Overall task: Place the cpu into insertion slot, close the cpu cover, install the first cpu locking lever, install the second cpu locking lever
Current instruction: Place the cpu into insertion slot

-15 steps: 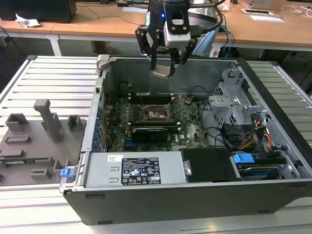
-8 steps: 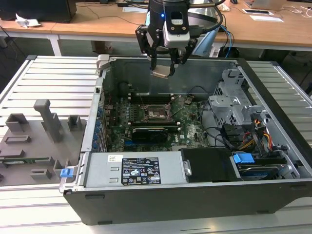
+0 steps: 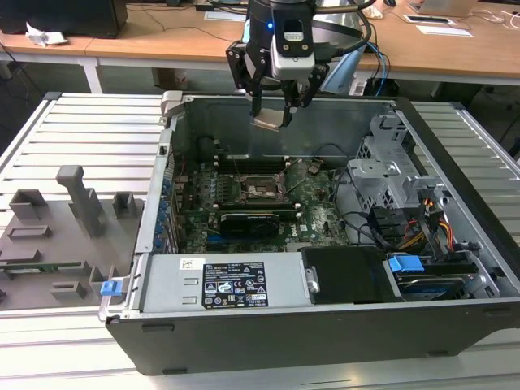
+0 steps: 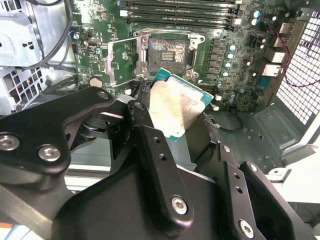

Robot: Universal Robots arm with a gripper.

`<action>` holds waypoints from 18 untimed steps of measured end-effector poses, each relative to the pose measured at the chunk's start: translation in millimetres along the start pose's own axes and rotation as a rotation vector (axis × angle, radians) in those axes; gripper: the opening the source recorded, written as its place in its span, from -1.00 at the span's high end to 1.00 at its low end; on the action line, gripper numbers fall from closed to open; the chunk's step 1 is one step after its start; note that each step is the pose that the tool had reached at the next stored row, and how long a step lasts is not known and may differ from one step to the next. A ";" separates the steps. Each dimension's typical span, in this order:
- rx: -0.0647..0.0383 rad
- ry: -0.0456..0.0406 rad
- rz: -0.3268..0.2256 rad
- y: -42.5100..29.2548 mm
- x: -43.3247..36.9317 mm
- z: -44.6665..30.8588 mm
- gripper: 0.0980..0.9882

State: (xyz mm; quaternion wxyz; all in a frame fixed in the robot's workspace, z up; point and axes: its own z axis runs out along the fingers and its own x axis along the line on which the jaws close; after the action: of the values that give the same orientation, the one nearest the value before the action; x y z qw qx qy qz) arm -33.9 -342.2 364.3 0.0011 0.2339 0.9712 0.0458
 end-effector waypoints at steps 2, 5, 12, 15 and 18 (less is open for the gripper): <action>0.000 -0.0004 0.005 0.0 0.0 0.0 0.03; 0.000 -0.0008 0.009 0.0 0.0 0.0 0.03; 0.000 -0.0018 0.020 0.0 0.0 0.0 0.03; 0.000 -0.0022 0.024 0.0 0.0 0.0 0.03; -0.001 -0.0025 0.028 0.0 0.0 0.0 0.03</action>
State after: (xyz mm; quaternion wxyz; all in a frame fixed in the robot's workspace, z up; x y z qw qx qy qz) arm -33.9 -342.2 364.3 0.0017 0.2476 0.9678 0.0457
